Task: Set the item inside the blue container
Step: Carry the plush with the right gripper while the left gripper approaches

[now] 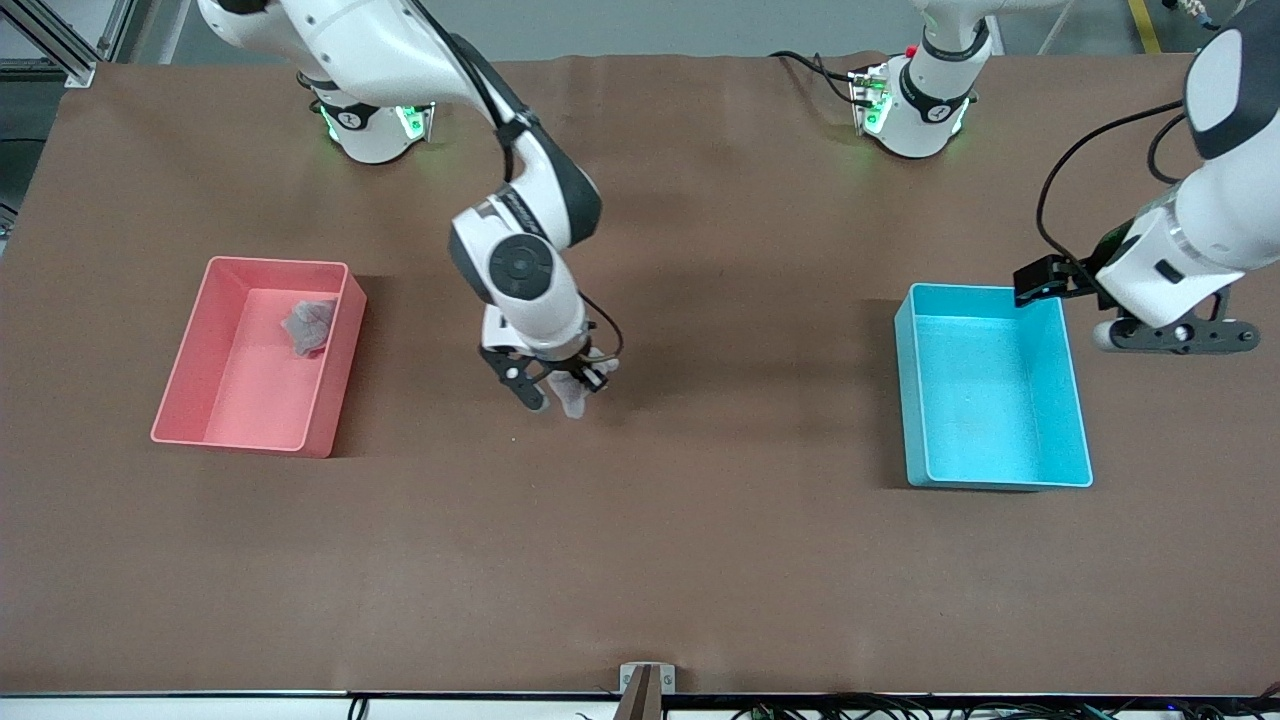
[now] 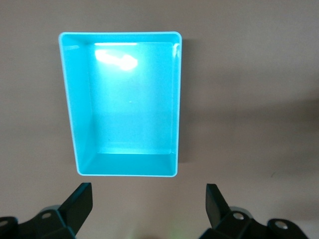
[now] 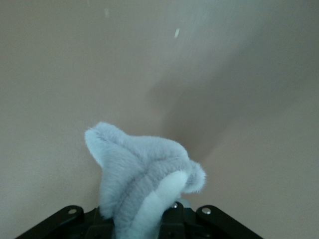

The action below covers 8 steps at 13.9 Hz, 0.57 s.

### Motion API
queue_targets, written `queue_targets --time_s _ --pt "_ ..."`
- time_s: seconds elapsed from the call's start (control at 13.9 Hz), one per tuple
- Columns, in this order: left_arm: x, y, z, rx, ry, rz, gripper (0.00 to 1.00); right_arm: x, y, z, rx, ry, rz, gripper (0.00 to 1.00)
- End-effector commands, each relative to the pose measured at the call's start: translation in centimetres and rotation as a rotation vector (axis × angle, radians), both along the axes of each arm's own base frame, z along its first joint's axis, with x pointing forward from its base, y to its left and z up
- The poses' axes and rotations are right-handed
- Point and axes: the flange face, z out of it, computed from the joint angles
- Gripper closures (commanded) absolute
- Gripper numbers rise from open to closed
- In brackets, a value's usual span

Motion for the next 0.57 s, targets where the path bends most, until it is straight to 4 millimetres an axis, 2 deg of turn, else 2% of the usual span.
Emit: queue_targets --time_s 0.0,0.22,0.36,0.43,0.5 --pt "0.2 -2.0 -2.6 -0.012 0.034 -0.028 0.00 1.2 2.4 -1.9 0.015 -0.029 -0.050 0.98" --pt "-0.5 -3.9 -5.9 -0.029 0.059 -0.043 0.00 -0.5 4.7 -4.9 0.030 -0.049 -0.055 0.98" --pt "-0.8 -4.4 -7.4 -0.075 0.049 -0.029 0.00 -0.7 4.9 -6.6 0.030 -0.055 -0.060 0.96" --pt "-0.8 -4.8 -8.0 -0.100 0.046 -0.020 0.00 -1.0 5.3 -6.9 0.037 -0.064 -0.053 0.91" --pt "-0.8 -5.7 -8.5 -0.116 0.044 -0.024 0.00 -1.0 5.3 -7.4 0.038 -0.066 -0.053 0.73"
